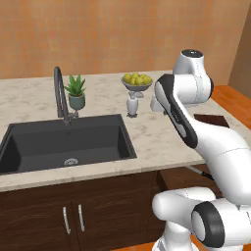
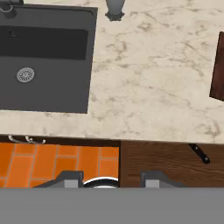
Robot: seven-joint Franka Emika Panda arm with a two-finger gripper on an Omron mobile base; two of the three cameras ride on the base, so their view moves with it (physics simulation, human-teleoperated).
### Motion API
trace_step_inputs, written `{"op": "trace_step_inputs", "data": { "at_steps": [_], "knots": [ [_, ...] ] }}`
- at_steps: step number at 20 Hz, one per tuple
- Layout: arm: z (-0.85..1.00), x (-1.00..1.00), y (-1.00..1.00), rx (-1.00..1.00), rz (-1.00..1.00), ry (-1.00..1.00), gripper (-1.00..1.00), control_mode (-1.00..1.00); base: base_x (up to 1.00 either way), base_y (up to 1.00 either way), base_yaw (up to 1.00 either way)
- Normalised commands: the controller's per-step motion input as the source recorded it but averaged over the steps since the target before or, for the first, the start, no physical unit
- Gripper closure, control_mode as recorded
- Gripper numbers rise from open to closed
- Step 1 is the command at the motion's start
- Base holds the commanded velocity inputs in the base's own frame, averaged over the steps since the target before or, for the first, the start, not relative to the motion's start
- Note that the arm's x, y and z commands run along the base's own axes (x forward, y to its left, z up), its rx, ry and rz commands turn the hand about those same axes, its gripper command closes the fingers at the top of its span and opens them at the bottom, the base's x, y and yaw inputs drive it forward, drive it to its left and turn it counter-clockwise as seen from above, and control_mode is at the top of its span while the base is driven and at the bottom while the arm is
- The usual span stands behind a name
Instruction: Pick up the knife from the drawer and place it on the cutting board. Then place the meat from the plate to the cutting board.
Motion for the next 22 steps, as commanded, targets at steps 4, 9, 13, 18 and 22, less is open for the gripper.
{"op": "trace_step_inputs", "data": {
  "at_steps": [4,9,13,18,22],
  "knots": [
    [-0.01,-0.22,0.0,0.0,0.0,-0.01,-1.0,-1.0,0.0,0.0,0.0],
    [-0.06,-0.21,0.0,0.0,0.0,0.0,-1.0,1.0,-0.21,0.32,-0.07],
    [0.0,0.0,0.0,0.0,0.0,0.0,-1.0,1.0,-0.11,1.0,-0.48],
    [0.0,0.0,0.0,0.0,0.0,0.0,-1.0,1.0,-0.06,0.57,-0.85],
    [0.0,0.0,0.0,0.0,0.0,0.0,-1.0,1.0,-0.1,0.49,-0.88]
  ]
}}
